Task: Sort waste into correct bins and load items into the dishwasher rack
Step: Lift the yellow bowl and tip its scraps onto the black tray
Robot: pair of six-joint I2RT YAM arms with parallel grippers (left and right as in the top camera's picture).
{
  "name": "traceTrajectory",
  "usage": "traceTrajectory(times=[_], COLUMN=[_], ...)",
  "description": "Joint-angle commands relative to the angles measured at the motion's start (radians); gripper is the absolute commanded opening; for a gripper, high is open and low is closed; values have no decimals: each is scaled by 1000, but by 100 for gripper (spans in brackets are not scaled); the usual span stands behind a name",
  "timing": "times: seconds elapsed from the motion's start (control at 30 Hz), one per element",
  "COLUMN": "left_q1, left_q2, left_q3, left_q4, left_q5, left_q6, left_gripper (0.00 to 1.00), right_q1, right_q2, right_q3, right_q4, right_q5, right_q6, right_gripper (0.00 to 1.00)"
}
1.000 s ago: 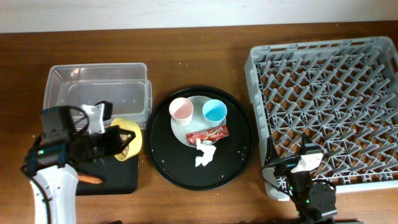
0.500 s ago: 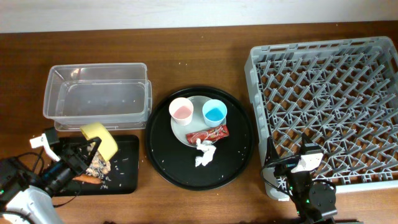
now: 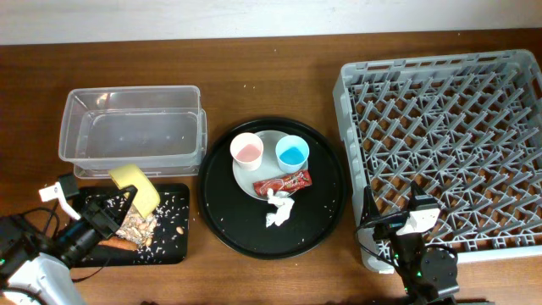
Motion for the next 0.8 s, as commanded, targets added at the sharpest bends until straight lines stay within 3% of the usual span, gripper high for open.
traceTrajectory(times=[0.0, 0.27, 0.43, 0.57, 0.63, 0.67, 0.77], left_q1=[5, 5, 4, 5, 4, 4, 4], left_q2=[-13, -12, -13, -13, -12, -13, -13], left_q3=[-6, -6, -6, -6, -6, -6, -6], left_q4=[-43, 38, -26, 17, 94, 39, 78], left_q5=[55, -17, -9, -14, -68, -11, 14], left_q6=[9, -60, -55, -66, -151, -132, -160], left_gripper=[0, 0, 0, 0, 0, 0, 0], right_q1=[-6, -6, -6, -6, -6, -6, -6], right_q2=[-3, -3, -3, -3, -3, -3, -3], right_q3=[-7, -7, -7, -7, -7, -7, -7], right_q4=[-5, -5, -5, -5, -5, -5, -5], right_q5=[-2, -2, -3, -2, -3, -3, -3], right_q6=[-7, -7, -7, -7, -7, -7, -7], right_gripper=[98, 98, 98, 98, 98, 98, 98])
